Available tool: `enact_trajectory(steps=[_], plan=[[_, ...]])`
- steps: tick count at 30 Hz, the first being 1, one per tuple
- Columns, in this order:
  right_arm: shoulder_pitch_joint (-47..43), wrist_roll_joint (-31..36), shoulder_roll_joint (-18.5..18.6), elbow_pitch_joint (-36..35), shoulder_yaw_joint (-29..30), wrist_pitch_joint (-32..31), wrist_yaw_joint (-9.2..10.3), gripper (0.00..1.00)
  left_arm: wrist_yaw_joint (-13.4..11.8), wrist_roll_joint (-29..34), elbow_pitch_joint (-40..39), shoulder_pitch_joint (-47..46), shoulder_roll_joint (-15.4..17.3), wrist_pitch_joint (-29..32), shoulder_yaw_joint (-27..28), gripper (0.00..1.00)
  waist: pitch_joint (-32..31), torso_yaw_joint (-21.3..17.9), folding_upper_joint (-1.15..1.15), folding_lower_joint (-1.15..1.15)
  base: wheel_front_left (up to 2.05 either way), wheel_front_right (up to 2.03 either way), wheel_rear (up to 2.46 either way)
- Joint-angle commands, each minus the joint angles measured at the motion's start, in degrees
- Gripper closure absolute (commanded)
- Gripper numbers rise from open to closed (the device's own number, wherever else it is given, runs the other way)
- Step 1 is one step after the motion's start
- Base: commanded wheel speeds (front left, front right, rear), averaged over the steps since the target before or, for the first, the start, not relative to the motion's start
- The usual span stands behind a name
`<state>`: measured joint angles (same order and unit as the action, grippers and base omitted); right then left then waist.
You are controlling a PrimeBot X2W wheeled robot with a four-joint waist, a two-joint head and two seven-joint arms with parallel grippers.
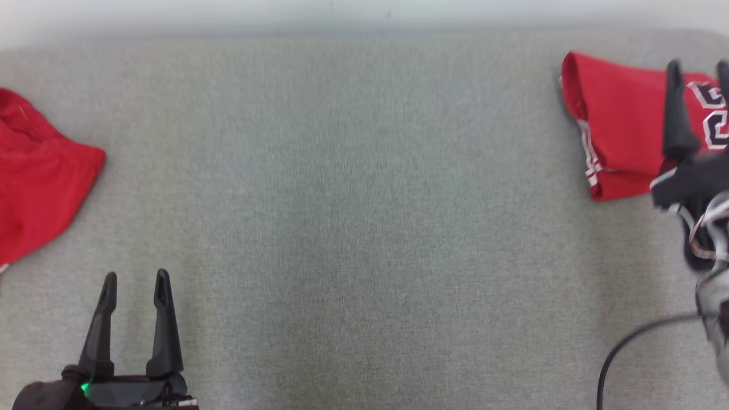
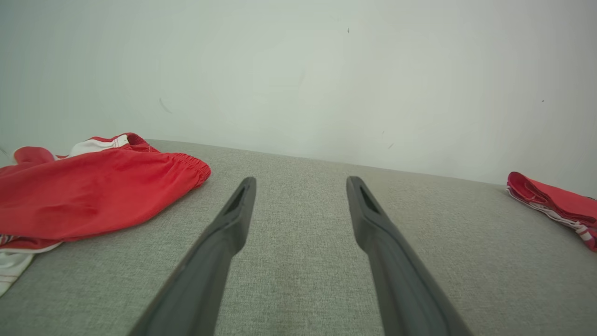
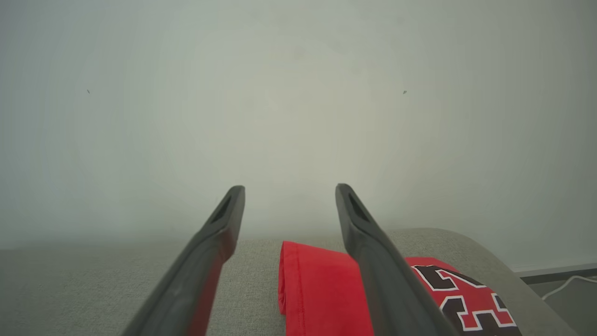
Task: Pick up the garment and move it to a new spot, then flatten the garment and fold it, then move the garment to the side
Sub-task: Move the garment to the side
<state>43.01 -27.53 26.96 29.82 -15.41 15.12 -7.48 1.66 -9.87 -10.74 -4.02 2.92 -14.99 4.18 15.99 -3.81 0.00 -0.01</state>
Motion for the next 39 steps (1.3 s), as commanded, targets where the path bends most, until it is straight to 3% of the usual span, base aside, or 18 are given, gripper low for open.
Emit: enact_trajectory(steps=[1, 12, 20, 29, 39], plan=[[-3.12, 1.06, -0.38, -2.51, 1.12, 0.06, -0.02, 0.0, -0.22, -0.65, 0.48, 0.89, 0.0, -0.25, -0.13, 0.0, -4.52, -0.25, 0.0, 0.01, 0.0, 0.0, 0.0], [-25.85, 5.17, -7.16, -18.2, 7.1, 0.05, -0.03, 0.0, -1.19, -2.78, 2.72, 3.65, 0.0, -0.25, -1.35, 0.0, -9.93, 1.73, 0.0, 0.01, 0.0, 0.0, 0.0], [-38.89, 12.96, -12.73, -24.63, 9.69, 0.06, -0.02, 0.0, -1.68, -2.54, 4.25, 5.99, -0.02, -0.25, -1.35, 0.0, -12.55, 1.97, 0.0, 0.01, 0.0, 0.0, 0.0], [-44.68, 18.84, -18.64, -28.13, 7.56, 0.06, -0.02, 0.0, -2.06, -1.61, 4.97, 6.73, -0.01, -0.25, -1.66, 0.0, -14.61, 1.88, 0.0, 0.01, 0.0, 0.0, 0.0], [-43.52, 20.92, -19.38, -25.17, 6.79, 0.06, -0.02, 0.0, -2.76, 2.13, 6.82, 7.73, -0.01, -0.25, -3.27, 0.0, -16.05, 2.32, 0.0, 0.01, 0.0, 0.0, 0.0]])
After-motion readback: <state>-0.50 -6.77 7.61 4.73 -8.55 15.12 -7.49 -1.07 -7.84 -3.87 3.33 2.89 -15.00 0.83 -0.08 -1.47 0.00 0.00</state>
